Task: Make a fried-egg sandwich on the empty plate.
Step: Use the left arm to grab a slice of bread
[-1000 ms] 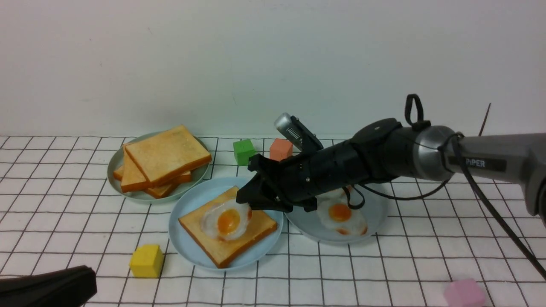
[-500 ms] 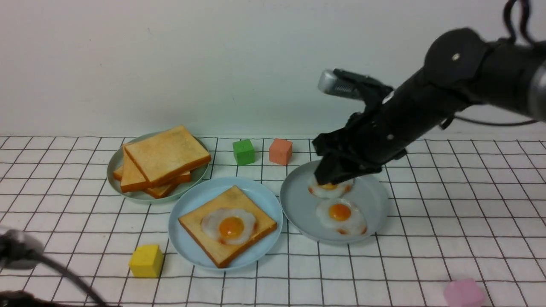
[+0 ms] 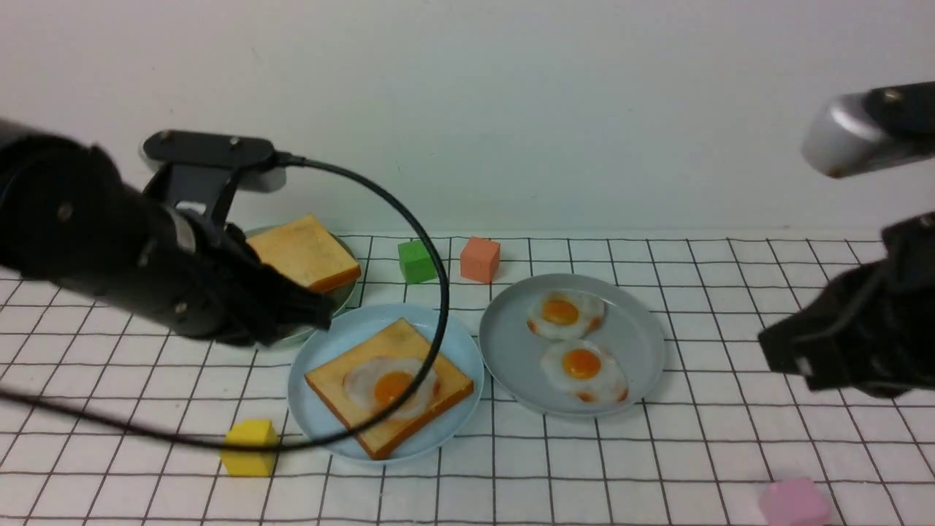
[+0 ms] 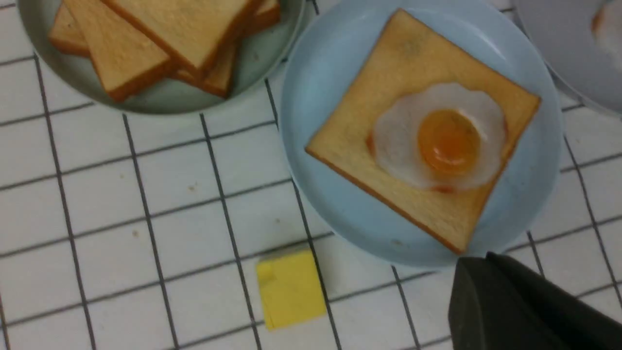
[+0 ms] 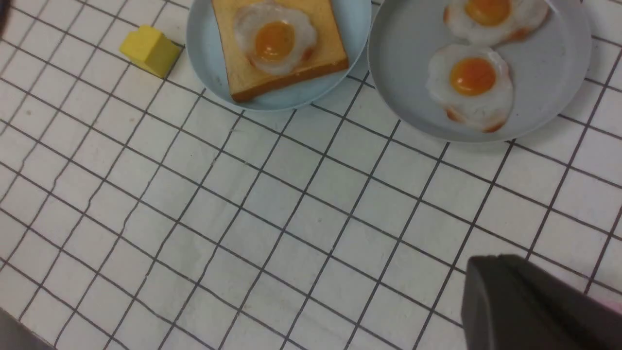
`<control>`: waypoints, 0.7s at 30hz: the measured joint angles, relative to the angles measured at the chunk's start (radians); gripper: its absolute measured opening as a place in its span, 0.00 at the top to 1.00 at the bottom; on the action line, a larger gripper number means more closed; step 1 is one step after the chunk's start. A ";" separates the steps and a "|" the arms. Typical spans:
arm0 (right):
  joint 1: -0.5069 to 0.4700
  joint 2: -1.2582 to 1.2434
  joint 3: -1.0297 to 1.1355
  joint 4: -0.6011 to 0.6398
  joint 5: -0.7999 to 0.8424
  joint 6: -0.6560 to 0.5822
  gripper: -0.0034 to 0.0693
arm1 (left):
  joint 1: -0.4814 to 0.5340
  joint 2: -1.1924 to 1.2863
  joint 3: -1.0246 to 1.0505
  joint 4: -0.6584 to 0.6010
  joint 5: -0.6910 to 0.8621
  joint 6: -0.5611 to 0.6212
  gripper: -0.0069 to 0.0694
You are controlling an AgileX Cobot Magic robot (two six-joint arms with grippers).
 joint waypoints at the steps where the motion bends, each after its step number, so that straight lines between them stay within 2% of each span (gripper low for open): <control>1: 0.001 -0.041 0.019 -0.001 -0.002 0.001 0.94 | 0.041 0.056 -0.066 -0.062 0.019 0.088 0.93; 2: 0.001 -0.047 0.026 -0.001 -0.002 0.001 0.94 | 0.053 0.075 -0.075 -0.070 0.021 0.117 0.93; 3: 0.002 -0.093 0.049 -0.003 -0.005 0.001 0.94 | 0.093 0.145 -0.150 -0.123 0.032 0.224 0.93; 6: 0.003 -0.129 0.066 -0.004 -0.005 0.001 0.94 | 0.128 0.254 -0.237 -0.135 0.034 0.366 0.93; 11: 0.003 -0.136 0.069 -0.005 0.009 0.007 0.93 | 0.132 0.383 -0.321 -0.062 0.020 0.441 0.87; 15: 0.003 -0.135 0.070 -0.005 0.017 0.007 0.93 | 0.132 0.445 -0.331 0.052 -0.050 0.444 0.66; 16: 0.003 -0.135 0.070 -0.005 0.017 0.007 0.93 | 0.132 0.445 -0.331 0.058 -0.054 0.444 0.64; 17: 0.003 -0.135 0.070 -0.005 0.019 0.007 0.93 | 0.132 0.463 -0.331 0.104 -0.081 0.444 0.53; 18: 0.003 -0.135 0.070 -0.005 0.019 0.007 0.93 | 0.132 0.465 -0.331 0.108 -0.085 0.444 0.52; 20: 0.003 -0.135 0.070 -0.005 0.020 0.007 0.93 | 0.132 0.490 -0.333 0.136 -0.125 0.444 0.36; 21: 0.003 -0.135 0.071 -0.005 0.020 0.007 0.93 | 0.132 0.494 -0.333 0.137 -0.130 0.444 0.35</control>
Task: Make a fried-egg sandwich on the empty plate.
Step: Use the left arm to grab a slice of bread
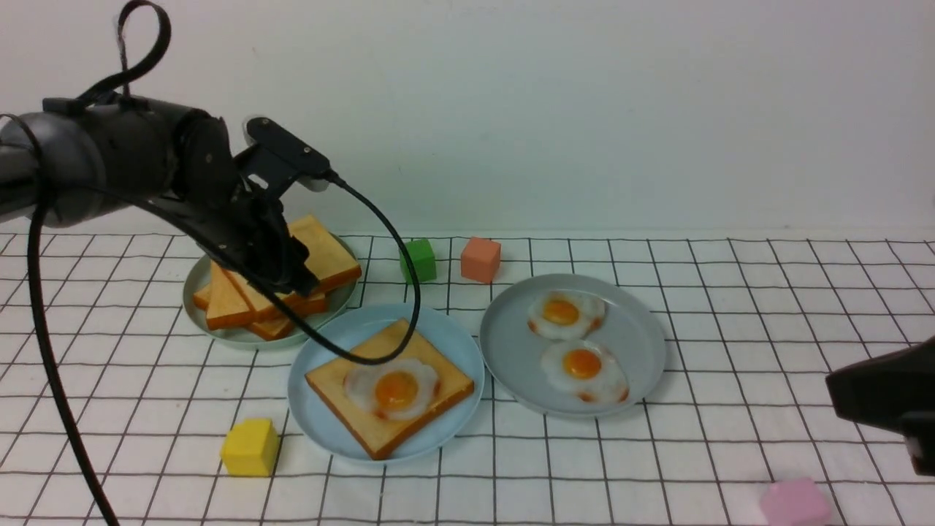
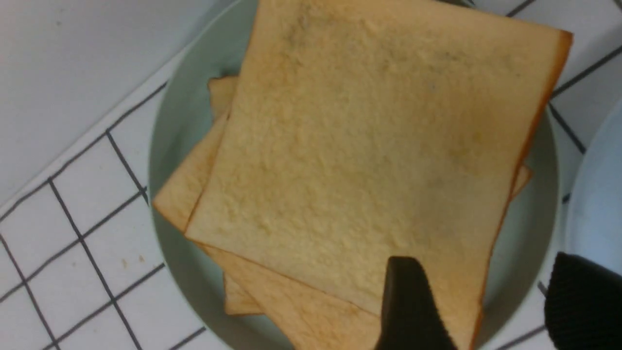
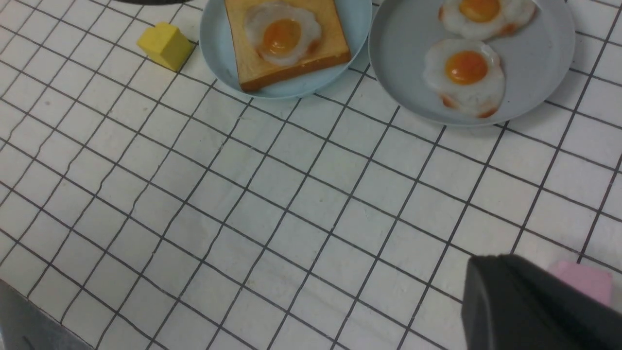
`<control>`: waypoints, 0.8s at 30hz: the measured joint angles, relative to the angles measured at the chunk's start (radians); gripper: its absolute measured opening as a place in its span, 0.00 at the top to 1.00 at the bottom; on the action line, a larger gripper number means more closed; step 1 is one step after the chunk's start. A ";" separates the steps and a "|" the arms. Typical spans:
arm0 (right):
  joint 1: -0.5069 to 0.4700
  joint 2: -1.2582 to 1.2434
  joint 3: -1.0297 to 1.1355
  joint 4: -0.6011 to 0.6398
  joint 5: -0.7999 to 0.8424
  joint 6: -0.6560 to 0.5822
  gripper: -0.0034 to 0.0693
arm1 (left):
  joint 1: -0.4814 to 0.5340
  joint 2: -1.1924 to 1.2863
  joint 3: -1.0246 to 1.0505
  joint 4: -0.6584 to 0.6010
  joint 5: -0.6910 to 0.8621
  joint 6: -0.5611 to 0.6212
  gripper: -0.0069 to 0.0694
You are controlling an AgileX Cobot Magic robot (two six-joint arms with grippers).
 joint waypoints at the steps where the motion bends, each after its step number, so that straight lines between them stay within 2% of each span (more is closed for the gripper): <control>1: 0.000 0.000 0.000 0.001 0.000 0.000 0.93 | 0.000 0.017 -0.001 0.003 -0.015 0.000 0.30; 4: 0.000 0.000 0.000 0.011 0.000 -0.006 0.93 | 0.000 0.056 -0.002 0.010 -0.042 0.000 0.26; 8: 0.000 0.000 0.000 0.032 0.000 0.000 0.92 | 0.000 0.089 -0.002 0.021 -0.065 0.000 0.27; 12: 0.000 0.000 0.000 0.058 0.000 0.000 0.91 | 0.000 0.106 -0.006 0.034 -0.077 0.000 0.36; 16: 0.000 0.000 0.000 0.069 -0.001 0.000 0.91 | 0.001 0.106 -0.007 0.042 -0.078 0.001 0.56; 17: 0.000 0.000 0.000 0.069 -0.001 0.000 0.91 | 0.001 0.106 -0.008 0.043 -0.078 0.001 0.56; 18: 0.000 0.000 0.000 0.076 -0.001 0.000 0.91 | 0.001 0.106 -0.009 0.048 -0.076 0.003 0.62; 20: 0.000 0.000 0.000 0.086 -0.001 0.000 0.90 | 0.001 0.105 -0.010 0.051 -0.071 0.004 0.67; 24: 0.000 0.000 0.000 0.104 -0.001 0.000 0.90 | 0.001 0.070 -0.009 0.051 -0.047 0.005 0.69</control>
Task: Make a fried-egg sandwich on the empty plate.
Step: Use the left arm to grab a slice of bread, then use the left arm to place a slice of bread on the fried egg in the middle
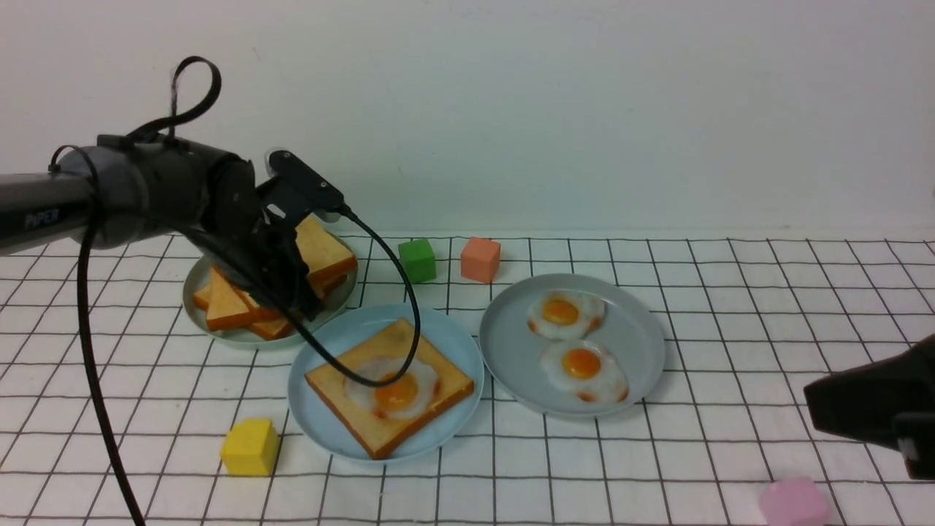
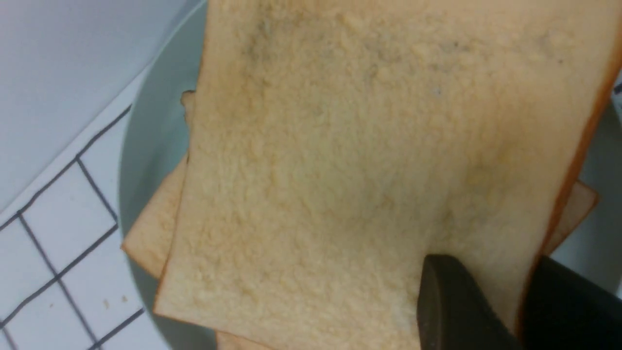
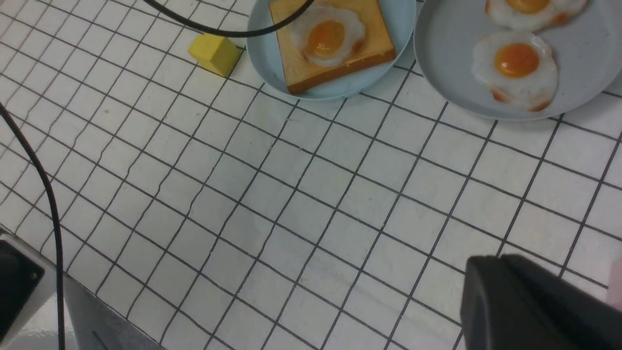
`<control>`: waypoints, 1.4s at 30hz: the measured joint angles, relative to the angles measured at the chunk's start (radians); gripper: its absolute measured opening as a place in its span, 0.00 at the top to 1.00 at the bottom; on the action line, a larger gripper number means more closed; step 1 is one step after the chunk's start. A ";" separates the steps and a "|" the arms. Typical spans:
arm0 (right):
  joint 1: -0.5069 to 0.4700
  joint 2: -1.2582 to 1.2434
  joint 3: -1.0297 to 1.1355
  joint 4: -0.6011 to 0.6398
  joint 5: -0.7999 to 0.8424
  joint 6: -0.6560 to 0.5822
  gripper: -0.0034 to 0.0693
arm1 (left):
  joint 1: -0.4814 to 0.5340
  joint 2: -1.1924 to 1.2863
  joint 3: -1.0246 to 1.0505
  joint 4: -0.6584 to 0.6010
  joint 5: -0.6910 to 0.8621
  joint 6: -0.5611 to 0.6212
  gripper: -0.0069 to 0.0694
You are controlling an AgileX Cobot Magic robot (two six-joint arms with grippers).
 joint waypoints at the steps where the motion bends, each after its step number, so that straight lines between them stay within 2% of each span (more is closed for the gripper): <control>1: 0.000 0.000 0.000 0.001 0.000 0.000 0.90 | 0.000 -0.004 0.000 0.000 0.002 0.000 0.69; 7: 0.000 0.000 0.000 0.003 0.008 -0.005 0.89 | -0.032 -0.189 0.004 -0.004 0.082 -0.031 0.78; 14: 0.000 0.000 0.000 0.003 0.012 -0.005 0.88 | -0.207 -0.312 0.156 -0.021 0.115 -0.147 0.78; 16: 0.000 0.000 0.000 0.003 0.012 -0.006 0.88 | -0.280 -0.304 0.250 -0.017 0.107 -0.187 0.78; 22: 0.000 0.000 0.000 0.003 0.012 -0.024 0.87 | -0.354 -0.274 0.326 0.007 -0.007 -0.204 0.78; 27: 0.000 0.000 0.000 0.021 0.012 -0.024 0.87 | -0.370 -0.240 0.326 0.011 -0.077 -0.205 0.78; 42: 0.000 0.000 0.000 0.028 0.014 -0.025 0.85 | -0.370 -0.265 0.326 0.016 -0.040 -0.212 0.79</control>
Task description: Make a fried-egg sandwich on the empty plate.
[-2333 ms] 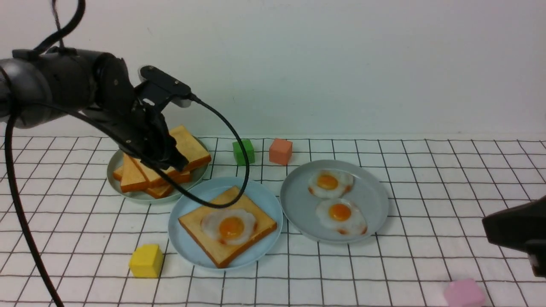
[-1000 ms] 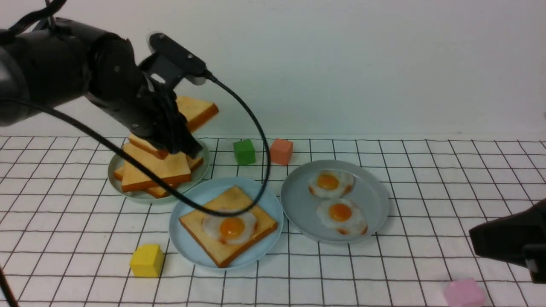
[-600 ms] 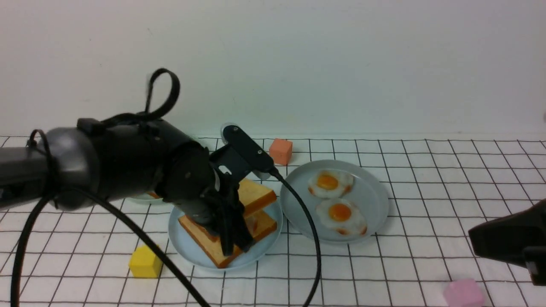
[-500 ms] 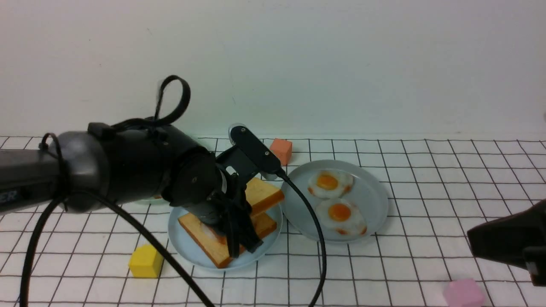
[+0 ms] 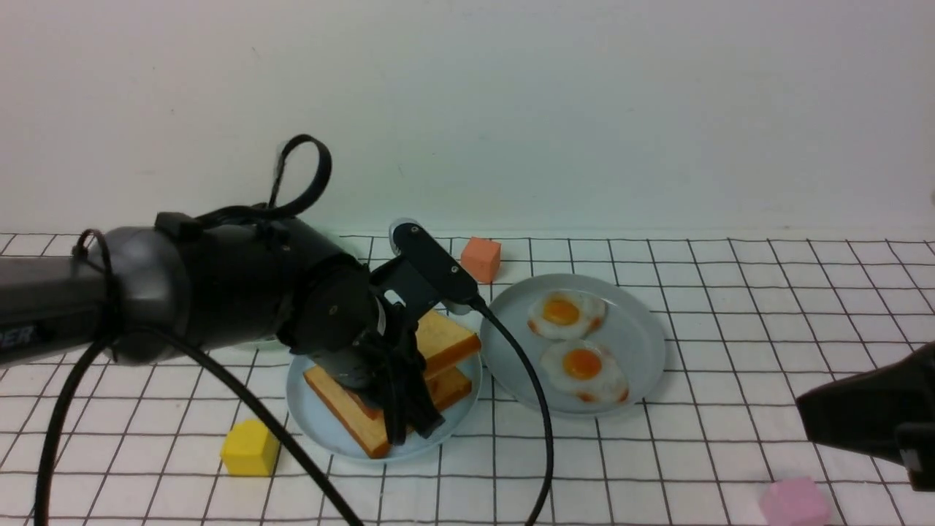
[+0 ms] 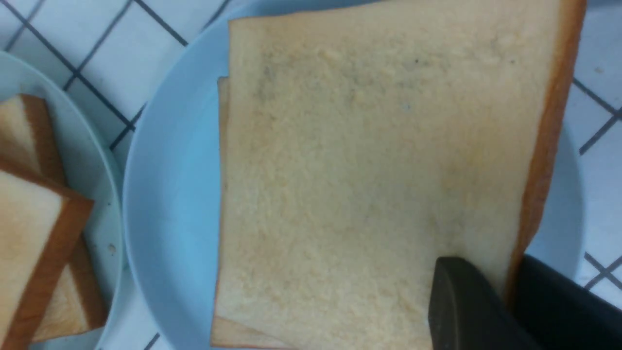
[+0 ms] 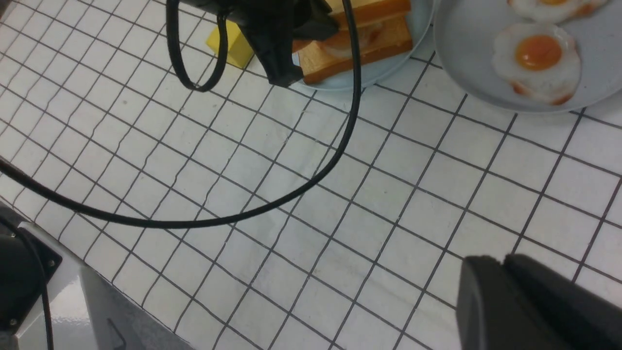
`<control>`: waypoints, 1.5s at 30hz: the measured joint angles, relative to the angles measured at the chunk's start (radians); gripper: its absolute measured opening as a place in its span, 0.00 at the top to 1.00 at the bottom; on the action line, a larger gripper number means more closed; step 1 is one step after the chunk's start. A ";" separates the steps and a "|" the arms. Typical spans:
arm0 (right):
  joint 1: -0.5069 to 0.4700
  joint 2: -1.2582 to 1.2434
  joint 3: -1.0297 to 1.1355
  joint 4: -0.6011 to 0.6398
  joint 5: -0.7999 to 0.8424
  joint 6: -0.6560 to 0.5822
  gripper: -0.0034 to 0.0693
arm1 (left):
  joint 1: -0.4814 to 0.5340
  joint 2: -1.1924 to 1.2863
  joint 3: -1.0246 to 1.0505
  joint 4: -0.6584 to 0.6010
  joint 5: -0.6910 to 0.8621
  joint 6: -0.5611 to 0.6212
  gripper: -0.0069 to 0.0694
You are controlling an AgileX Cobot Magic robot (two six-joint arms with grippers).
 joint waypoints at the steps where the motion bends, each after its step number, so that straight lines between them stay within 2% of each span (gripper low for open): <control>1: 0.000 0.000 0.000 0.000 0.000 0.000 0.85 | 0.000 -0.010 0.000 0.000 0.003 -0.008 0.79; 9: 0.000 0.000 0.000 0.000 0.000 -0.003 0.84 | 0.000 -0.039 0.000 0.031 0.052 -0.115 0.79; 17: 0.000 0.000 0.000 0.000 -0.001 -0.006 0.83 | 0.000 0.021 0.000 0.118 0.046 -0.123 0.79; 26: 0.000 0.000 0.000 0.000 -0.002 -0.006 0.82 | 0.000 0.038 0.000 0.116 0.032 -0.123 0.79; 31: 0.000 0.000 0.000 -0.003 -0.002 -0.006 0.81 | 0.000 0.038 0.000 0.084 0.030 -0.126 0.61; 32: 0.000 0.000 0.000 -0.003 -0.002 -0.006 0.81 | 0.000 0.038 0.000 0.082 0.030 -0.126 0.60; 33: 0.000 0.000 0.000 -0.004 -0.002 -0.006 0.81 | 0.000 0.038 0.000 0.055 0.030 -0.126 0.53; 37: 0.000 0.000 0.000 -0.004 -0.002 -0.006 0.81 | 0.000 0.038 0.000 -0.016 0.031 -0.126 0.43; 42: 0.000 0.000 0.000 -0.004 -0.002 -0.006 0.80 | 0.000 -0.013 0.001 -0.068 0.068 -0.126 0.41; 45: 0.000 -0.006 0.000 -0.007 0.000 -0.006 0.80 | -0.011 -0.125 0.004 -0.076 0.088 -0.131 0.48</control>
